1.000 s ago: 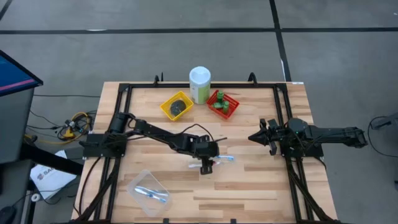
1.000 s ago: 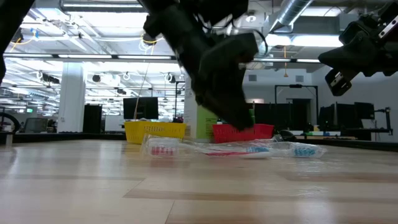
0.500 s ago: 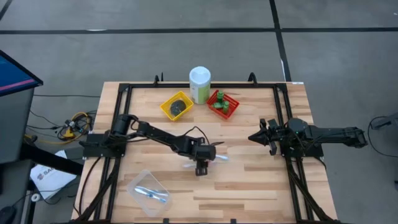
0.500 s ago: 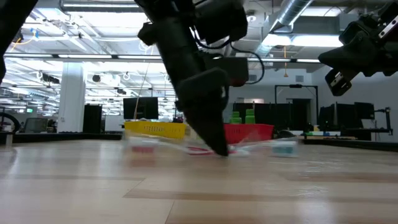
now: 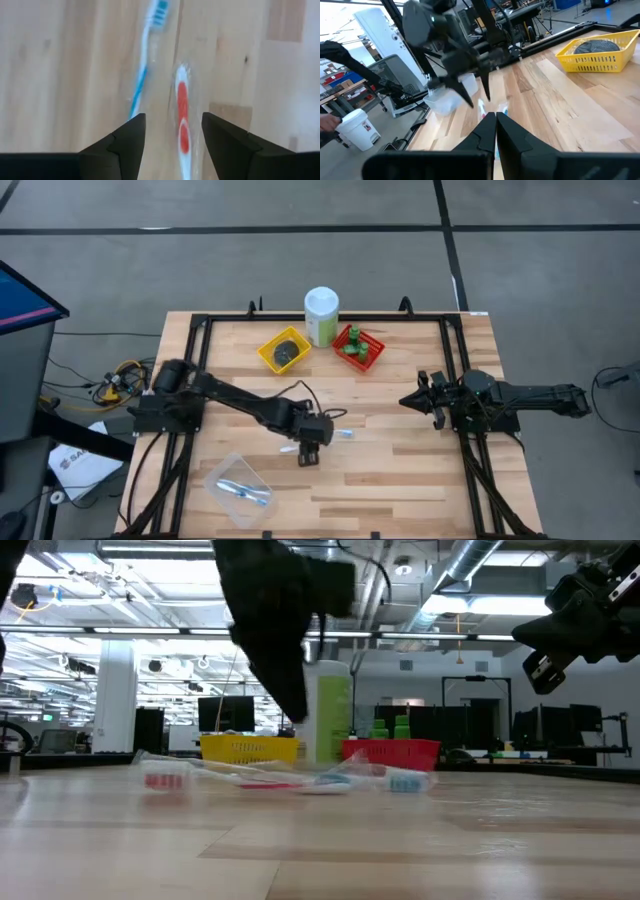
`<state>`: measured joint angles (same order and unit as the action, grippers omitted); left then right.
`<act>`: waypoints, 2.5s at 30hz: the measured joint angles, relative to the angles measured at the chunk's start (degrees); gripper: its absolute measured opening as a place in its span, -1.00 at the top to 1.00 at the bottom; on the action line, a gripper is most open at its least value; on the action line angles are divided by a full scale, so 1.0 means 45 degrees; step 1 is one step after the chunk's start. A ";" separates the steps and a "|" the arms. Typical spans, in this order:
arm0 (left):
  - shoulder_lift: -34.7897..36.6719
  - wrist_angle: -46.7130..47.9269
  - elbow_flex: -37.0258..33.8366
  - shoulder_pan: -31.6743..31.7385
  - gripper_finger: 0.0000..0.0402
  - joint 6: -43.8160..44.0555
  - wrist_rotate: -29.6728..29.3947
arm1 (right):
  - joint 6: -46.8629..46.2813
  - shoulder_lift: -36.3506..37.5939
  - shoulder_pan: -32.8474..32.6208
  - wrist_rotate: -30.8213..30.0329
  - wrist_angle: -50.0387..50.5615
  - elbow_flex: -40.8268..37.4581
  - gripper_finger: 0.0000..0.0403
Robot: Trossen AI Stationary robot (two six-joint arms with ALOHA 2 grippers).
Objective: Pick & Place Travel size toiletries
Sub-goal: Put the blue toothbrush into the transparent bin
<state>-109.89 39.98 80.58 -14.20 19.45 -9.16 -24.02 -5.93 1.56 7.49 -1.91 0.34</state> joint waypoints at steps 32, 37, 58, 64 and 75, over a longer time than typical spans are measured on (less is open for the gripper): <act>0.2437 -0.7740 -0.6446 0.0890 0.05 -0.0791 -0.0581 | 0.0003 0.0000 0.0000 -0.0005 0.0010 0.0000 0.97; 0.2049 -0.8454 -0.6442 0.0906 0.05 -0.1586 -0.0527 | 0.0003 0.0000 0.0000 -0.0001 0.0007 0.0000 0.97; 0.0875 -0.8984 -0.6453 0.1175 0.65 -0.1696 -0.0063 | 0.0003 -0.0010 0.0000 -0.0005 0.0015 -0.0001 0.97; 0.1005 -0.8931 -0.6456 0.1476 0.92 -0.1555 0.0475 | 0.0008 -0.0010 0.0005 -0.0005 0.0012 0.0004 0.97; 0.3598 -0.7611 -0.6456 0.0797 0.92 -0.1666 0.0619 | 0.0037 -0.0010 0.0015 -0.0005 -0.0001 0.0004 0.97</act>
<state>-93.69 5.73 51.53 -10.62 11.95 -6.37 -23.86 -5.98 1.63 7.46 -1.92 0.36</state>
